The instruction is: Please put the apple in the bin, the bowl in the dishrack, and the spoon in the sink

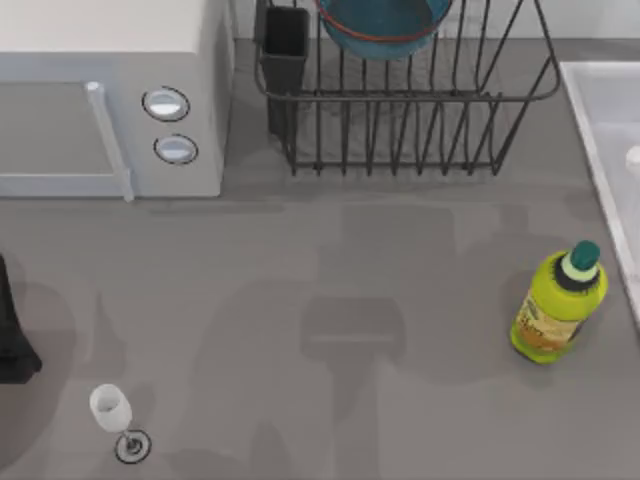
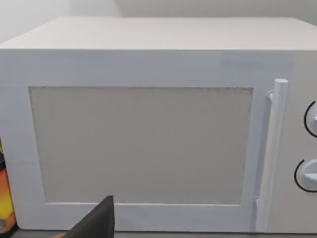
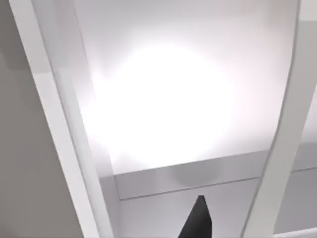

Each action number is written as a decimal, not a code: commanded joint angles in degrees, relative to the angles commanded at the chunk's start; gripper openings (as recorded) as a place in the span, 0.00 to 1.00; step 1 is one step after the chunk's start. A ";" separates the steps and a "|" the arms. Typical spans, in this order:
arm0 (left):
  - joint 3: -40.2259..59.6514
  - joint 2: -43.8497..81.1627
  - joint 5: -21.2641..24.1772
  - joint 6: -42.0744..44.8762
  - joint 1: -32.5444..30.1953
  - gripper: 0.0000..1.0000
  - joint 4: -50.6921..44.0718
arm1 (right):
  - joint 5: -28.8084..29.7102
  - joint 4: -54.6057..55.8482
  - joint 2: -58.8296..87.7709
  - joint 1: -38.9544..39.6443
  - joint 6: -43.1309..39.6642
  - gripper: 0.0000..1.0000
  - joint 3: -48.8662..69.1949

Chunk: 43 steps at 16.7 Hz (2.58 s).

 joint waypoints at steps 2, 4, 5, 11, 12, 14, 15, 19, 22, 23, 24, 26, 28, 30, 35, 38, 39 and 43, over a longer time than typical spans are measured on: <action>0.00 0.00 0.00 0.00 0.00 1.00 0.00 | -0.16 -3.64 9.68 0.03 -0.37 0.00 13.00; 0.00 0.00 0.00 0.00 0.00 1.00 0.00 | -0.54 -7.77 18.99 0.05 -0.97 0.00 25.91; 0.00 0.00 0.00 0.00 0.00 1.00 0.00 | -0.73 -9.89 23.29 0.00 -1.40 0.00 32.21; 0.00 0.00 0.00 0.00 0.00 1.00 0.00 | -2.43 -21.70 42.47 -0.79 -5.46 0.00 61.32; 0.00 0.00 0.00 0.00 0.00 1.00 0.00 | -2.73 -23.08 44.37 -0.87 -6.09 0.00 64.14; 0.00 0.00 0.00 0.00 0.00 1.00 0.00 | -3.19 -25.11 47.03 -1.02 -7.07 0.00 67.96; 0.00 0.00 0.00 0.00 0.00 1.00 0.00 | -3.36 -25.75 47.85 -1.07 -7.42 0.00 68.98; 0.00 0.00 0.00 0.00 0.00 1.00 0.00 | -3.63 -26.34 48.61 -1.04 -7.85 0.00 69.66; 0.00 0.00 0.00 0.00 0.00 1.00 0.00 | -3.55 -26.23 48.61 -0.75 -7.71 0.00 69.61; 0.00 0.00 0.00 0.00 0.00 1.00 0.00 | -3.55 -26.08 48.53 -0.75 -7.70 0.00 69.45; 0.00 0.00 0.00 0.00 0.00 1.00 0.00 | -3.57 -25.43 48.17 -0.77 -7.67 0.00 68.71; 0.00 0.00 0.00 0.00 0.00 1.00 0.00 | -3.54 -22.93 46.97 -0.76 -7.65 0.00 65.44; 0.00 0.00 0.00 0.00 0.00 1.00 0.00 | -3.50 -19.49 45.38 -0.73 -7.66 0.00 59.88; 0.00 0.00 0.00 0.00 0.00 1.00 0.00 | -3.53 -15.66 43.70 -0.82 -7.65 0.00 53.09; 0.00 0.00 0.00 0.00 0.00 1.00 0.00 | -3.75 -8.36 40.47 -0.96 -7.81 0.00 43.39; 0.00 0.00 0.00 0.00 0.00 1.00 0.00 | -3.75 -8.21 40.40 -0.96 -7.83 0.00 43.23; 0.00 0.00 0.00 0.00 0.00 1.00 0.00 | -3.75 -8.21 40.40 -0.96 -7.83 0.00 43.23; 0.00 0.00 0.00 0.00 0.00 1.00 0.00 | -3.75 -8.21 40.40 -0.96 -7.83 0.30 43.23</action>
